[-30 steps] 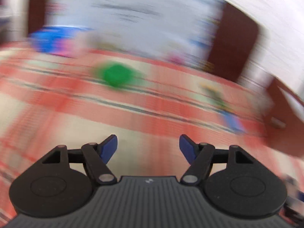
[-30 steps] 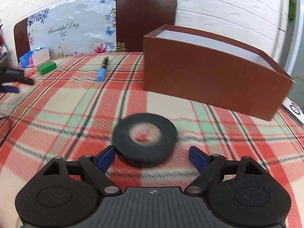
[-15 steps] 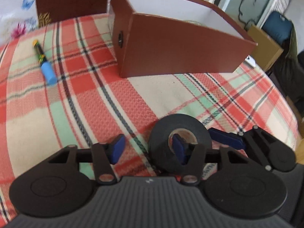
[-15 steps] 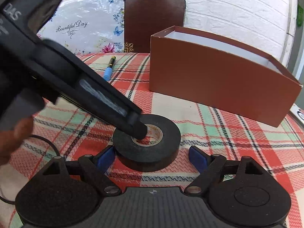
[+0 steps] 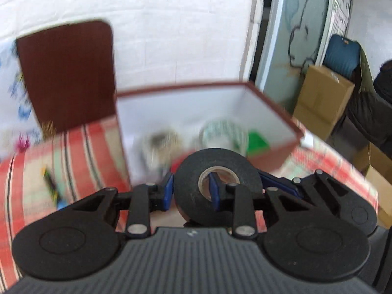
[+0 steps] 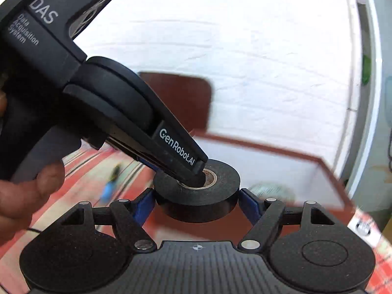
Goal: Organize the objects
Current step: 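Carry the black tape roll into the brown box and release it, then move the right gripper to the green box and grasp it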
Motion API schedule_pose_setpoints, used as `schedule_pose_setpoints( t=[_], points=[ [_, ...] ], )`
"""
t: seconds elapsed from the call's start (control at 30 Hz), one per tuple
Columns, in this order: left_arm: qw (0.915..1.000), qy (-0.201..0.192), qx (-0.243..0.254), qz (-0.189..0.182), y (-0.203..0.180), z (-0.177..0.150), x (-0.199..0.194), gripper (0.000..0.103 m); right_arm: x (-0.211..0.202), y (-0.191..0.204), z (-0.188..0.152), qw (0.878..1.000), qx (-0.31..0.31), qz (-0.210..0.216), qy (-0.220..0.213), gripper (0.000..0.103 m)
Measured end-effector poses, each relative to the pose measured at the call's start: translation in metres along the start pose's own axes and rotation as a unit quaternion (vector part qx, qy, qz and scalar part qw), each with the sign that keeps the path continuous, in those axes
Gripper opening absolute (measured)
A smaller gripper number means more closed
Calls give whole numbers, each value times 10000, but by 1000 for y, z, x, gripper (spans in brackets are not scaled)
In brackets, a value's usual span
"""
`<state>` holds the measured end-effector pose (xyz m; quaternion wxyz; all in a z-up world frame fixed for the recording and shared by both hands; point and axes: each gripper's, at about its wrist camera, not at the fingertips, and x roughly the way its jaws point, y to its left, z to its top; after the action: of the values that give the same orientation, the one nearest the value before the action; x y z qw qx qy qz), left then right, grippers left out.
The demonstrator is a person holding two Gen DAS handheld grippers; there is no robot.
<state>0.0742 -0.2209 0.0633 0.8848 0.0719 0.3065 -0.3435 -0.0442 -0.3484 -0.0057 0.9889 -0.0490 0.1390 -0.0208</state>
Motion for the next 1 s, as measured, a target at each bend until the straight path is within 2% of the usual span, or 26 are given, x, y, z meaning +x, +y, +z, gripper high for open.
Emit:
schedule_pose_setpoints(
  t=[0.1, 0.13, 0.17, 0.2, 0.23, 0.27, 0.33, 0.43, 0.53, 0.6, 0.7, 0.8, 0.9, 1.0],
  points=[
    [9999, -110, 57, -15, -6, 29, 28, 34, 29, -22, 12, 9997, 136, -205, -73, 74],
    [9999, -139, 95, 17, -7, 35, 39, 38, 40, -30, 14, 9994, 221, -277, -59, 74],
    [9997, -167, 141, 142, -9, 40, 51, 51, 53, -37, 13, 9989, 300, -355, -14, 74],
    [9990, -147, 174, 390, -11, 43, 63, 56, 65, -43, 11, 9983, 328, -475, 69, 73],
    [9980, -89, 174, 608, -13, 43, 74, 56, 75, -46, 8, 9971, 321, -652, 218, 74],
    [9976, -13, 145, 671, -12, 42, 82, 56, 77, -50, 5, 9964, 419, -705, 216, 77],
    [9984, 7, 69, 554, -10, 34, 83, 59, 65, -55, 0, 9956, 605, -711, 32, 78],
    [9978, -264, 265, 541, -15, 19, 71, 67, 44, -48, -12, 9948, 584, -807, -219, 79],
    [9960, -495, 477, 563, -23, 10, 53, 65, 24, -38, -20, 9923, 639, -970, -435, 83],
    [9958, -614, 495, 460, -25, 4, 37, 65, 14, -31, -24, 9931, 613, -917, -389, 82],
    [9954, -730, 545, 308, -25, -8, 13, 65, 2, -19, -30, 9959, 484, -746, -162, 82],
    [9964, -637, 500, 257, -20, -26, -4, 65, -14, -11, -38, 9971, 483, -555, 176, 82],
    [9980, -377, 350, 362, -7, -49, -10, 65, -20, 0, -50, 9959, 591, -277, 626, 82],
    [9978, 106, 140, 636, 15, -79, -9, 65, -26, 16, -58, 9922, 679, -46, 1045, 82]
  ],
)
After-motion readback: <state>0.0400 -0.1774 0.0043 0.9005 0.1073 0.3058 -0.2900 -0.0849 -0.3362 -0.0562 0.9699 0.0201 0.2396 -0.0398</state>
